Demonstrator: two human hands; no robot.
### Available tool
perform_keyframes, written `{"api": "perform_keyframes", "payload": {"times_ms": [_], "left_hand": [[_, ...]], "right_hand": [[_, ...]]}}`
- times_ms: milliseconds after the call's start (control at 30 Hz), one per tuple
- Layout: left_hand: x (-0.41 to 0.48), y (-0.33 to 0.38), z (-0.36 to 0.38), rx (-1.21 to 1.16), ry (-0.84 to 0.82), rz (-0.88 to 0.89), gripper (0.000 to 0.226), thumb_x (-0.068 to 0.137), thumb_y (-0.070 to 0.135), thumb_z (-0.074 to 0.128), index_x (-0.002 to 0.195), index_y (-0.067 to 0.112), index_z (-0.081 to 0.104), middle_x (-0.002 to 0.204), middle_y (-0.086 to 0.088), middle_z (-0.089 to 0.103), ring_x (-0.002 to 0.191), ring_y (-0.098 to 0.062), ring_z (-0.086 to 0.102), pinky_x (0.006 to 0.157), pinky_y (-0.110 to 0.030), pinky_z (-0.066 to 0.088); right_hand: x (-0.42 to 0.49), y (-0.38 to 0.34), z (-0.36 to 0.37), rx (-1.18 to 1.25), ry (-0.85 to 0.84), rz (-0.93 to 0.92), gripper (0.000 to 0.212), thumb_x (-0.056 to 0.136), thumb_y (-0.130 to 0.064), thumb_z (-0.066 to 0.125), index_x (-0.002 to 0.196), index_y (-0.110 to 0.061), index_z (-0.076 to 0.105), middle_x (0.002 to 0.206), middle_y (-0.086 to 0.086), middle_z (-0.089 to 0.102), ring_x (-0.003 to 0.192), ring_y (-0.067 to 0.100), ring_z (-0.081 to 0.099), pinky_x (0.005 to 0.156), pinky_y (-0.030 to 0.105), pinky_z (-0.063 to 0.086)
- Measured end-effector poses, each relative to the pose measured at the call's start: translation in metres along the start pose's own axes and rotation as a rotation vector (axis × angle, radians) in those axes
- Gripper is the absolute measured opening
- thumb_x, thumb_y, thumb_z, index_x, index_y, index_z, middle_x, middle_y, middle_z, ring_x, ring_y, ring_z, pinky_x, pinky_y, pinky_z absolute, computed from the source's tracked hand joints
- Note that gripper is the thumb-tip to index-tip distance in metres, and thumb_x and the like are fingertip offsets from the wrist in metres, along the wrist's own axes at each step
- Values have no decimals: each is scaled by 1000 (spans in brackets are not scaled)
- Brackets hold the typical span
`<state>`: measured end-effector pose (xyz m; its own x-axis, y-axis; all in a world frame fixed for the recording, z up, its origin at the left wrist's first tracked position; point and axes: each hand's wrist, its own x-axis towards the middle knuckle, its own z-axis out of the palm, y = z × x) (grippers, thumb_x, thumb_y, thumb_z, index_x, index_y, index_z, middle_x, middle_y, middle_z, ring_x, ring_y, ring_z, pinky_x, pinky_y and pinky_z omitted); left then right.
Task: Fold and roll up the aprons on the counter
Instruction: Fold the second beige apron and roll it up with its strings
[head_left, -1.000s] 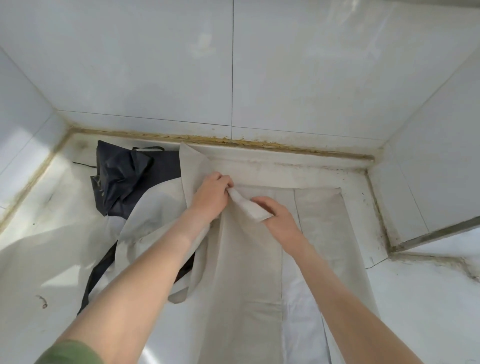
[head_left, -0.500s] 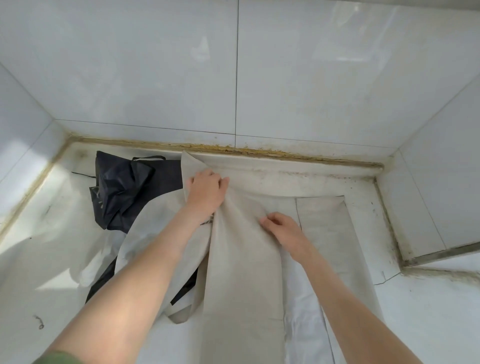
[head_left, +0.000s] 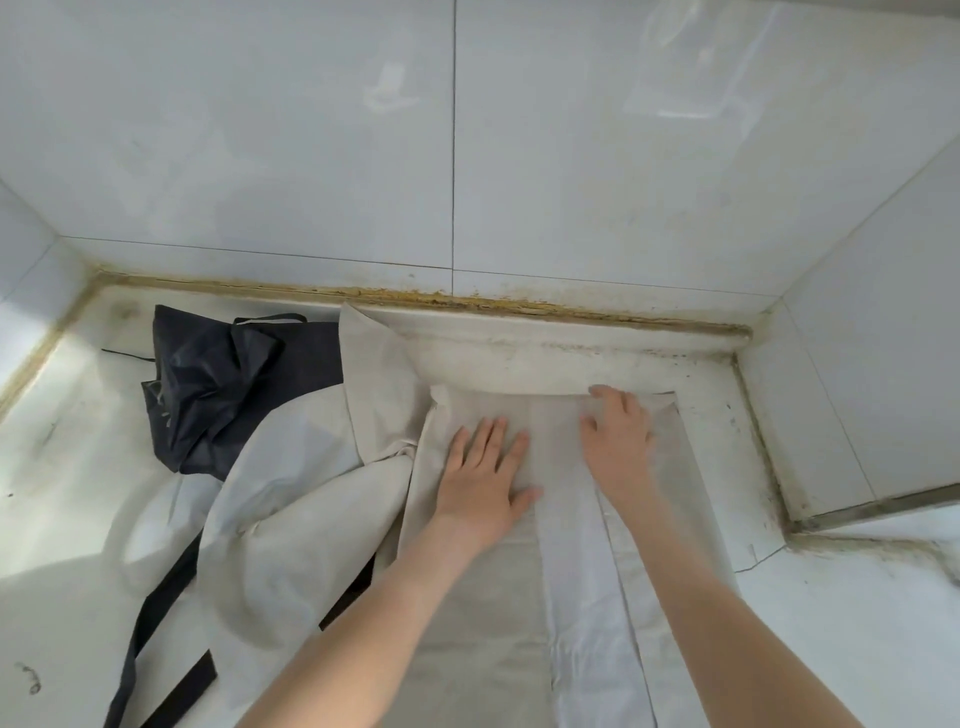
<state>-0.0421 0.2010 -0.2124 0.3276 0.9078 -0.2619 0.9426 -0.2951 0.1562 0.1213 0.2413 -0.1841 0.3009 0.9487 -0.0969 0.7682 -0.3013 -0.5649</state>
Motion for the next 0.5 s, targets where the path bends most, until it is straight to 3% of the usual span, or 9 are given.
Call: {"api": "perform_keyframes", "payload": {"times_ms": [100,167,267,367,500], "left_hand": [[5,11,3,-25,13,-49,90,70,59,-19,152,25,-10,159,-5,-17,146,-21,-18,103,-38,-32],[7,21,3,-61,14,-98,90,70,57,-20,152,23,-11,159,-8,-18,146,-23,-19,104,-40,-32],[10,36,1,-158,13,-170,92,69,64,-21,151,22,-14,158,-14,-20,144,-29,-23,112,-44,-24],[15,51,0,-219,11,-201,96,70,81,-15,149,27,-21,155,-16,-25,141,-36,-29,113,-47,-22],[21,70,6,-172,14,-171,98,72,88,7,147,32,-23,151,-12,-34,137,-38,-36,109,-54,-24]], "right_hand": [[11,31,-25,-238,39,74,59,92,-3,42,147,-22,31,154,10,22,138,33,23,106,51,27],[20,50,-35,-233,-55,80,60,94,0,36,149,-21,27,155,11,20,135,36,26,103,50,31],[25,66,-44,-69,-26,-38,44,95,4,37,136,-10,47,138,17,39,118,37,42,98,39,36],[24,66,-52,89,-4,-55,18,95,0,46,106,-2,60,113,12,50,100,28,52,81,17,31],[29,68,-67,144,-107,-62,9,94,-7,50,90,-9,58,94,0,55,82,14,49,65,18,30]]}}
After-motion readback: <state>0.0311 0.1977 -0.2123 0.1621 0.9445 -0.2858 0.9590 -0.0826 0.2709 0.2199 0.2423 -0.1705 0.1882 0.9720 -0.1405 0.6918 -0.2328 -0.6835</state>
